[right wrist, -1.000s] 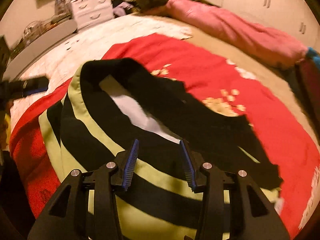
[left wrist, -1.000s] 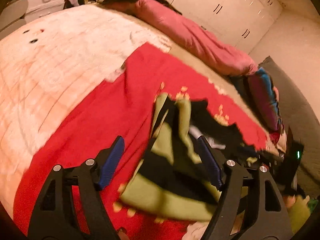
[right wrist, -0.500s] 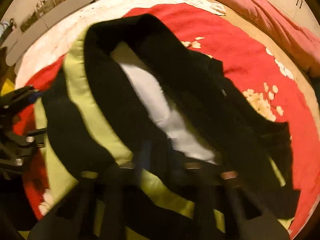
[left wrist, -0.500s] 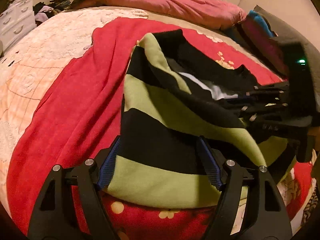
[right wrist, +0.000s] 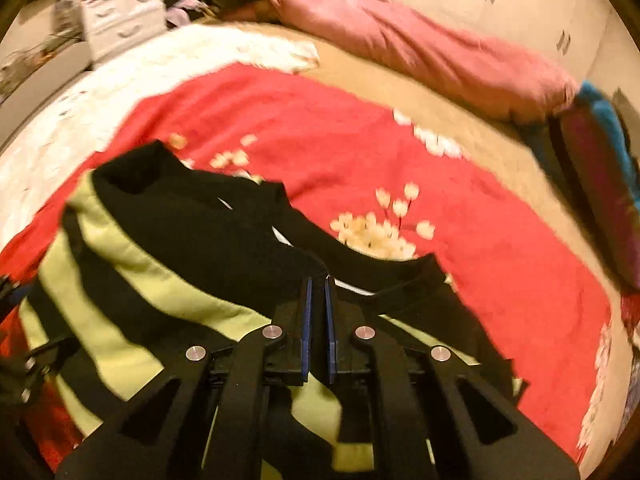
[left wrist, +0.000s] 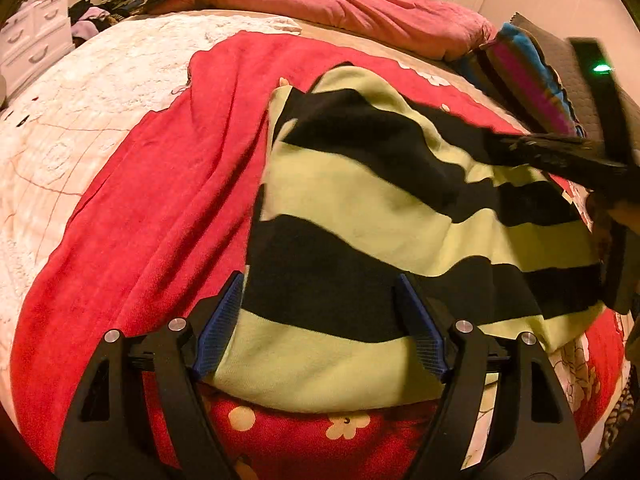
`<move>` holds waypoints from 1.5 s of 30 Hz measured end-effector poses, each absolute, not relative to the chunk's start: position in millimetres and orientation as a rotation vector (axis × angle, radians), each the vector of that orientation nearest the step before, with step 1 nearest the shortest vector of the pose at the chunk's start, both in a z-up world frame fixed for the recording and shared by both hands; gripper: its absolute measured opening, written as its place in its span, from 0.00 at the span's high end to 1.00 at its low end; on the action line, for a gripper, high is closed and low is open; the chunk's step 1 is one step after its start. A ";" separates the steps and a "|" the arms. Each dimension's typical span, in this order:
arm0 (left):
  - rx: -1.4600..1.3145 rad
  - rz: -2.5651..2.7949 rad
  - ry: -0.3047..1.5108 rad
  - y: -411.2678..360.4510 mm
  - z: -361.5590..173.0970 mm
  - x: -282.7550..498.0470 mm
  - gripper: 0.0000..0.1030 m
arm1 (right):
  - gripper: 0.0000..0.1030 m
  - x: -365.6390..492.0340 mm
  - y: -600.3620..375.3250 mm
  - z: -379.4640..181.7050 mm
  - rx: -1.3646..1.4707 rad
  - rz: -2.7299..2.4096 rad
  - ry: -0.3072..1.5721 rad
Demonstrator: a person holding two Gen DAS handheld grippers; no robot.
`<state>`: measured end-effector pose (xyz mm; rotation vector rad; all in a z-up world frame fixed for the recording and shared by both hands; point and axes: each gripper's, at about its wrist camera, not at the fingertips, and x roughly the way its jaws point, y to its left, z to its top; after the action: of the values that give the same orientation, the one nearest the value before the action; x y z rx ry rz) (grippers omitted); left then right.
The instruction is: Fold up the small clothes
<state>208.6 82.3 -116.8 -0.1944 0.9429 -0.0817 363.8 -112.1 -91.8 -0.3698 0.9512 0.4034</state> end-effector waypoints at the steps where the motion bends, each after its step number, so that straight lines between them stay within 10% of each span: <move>1: -0.194 -0.081 0.944 82.2 -117.4 208.9 0.33 | 0.94 366.5 -113.2 -98.6 -0.391 0.385 0.962; 5: -0.193 -0.082 0.948 82.3 -118.2 209.9 0.33 | 0.89 365.4 -112.8 -108.1 -0.392 0.408 0.947; 7: -0.199 -0.083 0.947 83.9 -117.5 209.7 0.33 | 0.58 362.6 -131.9 -94.3 -0.239 0.454 0.926; 24: -0.200 -0.076 0.934 87.1 -116.3 211.4 0.33 | 0.45 356.2 -286.9 -82.0 0.048 0.215 0.970; 27: -0.196 -0.075 0.934 86.9 -116.7 212.0 0.33 | 0.47 356.1 -264.2 -93.2 -0.058 0.215 0.979; 30: -0.196 -0.076 0.935 87.8 -117.1 212.3 0.33 | 0.89 350.2 -254.1 -97.1 -0.168 0.176 0.963; 45: -0.196 -0.074 0.943 89.4 -117.6 210.6 0.32 | 0.78 362.4 -335.9 -113.8 0.263 -0.045 0.975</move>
<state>210.6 89.4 -117.6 -0.1965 0.9434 -0.0744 362.4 -335.9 -113.8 0.2630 0.9753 -0.0455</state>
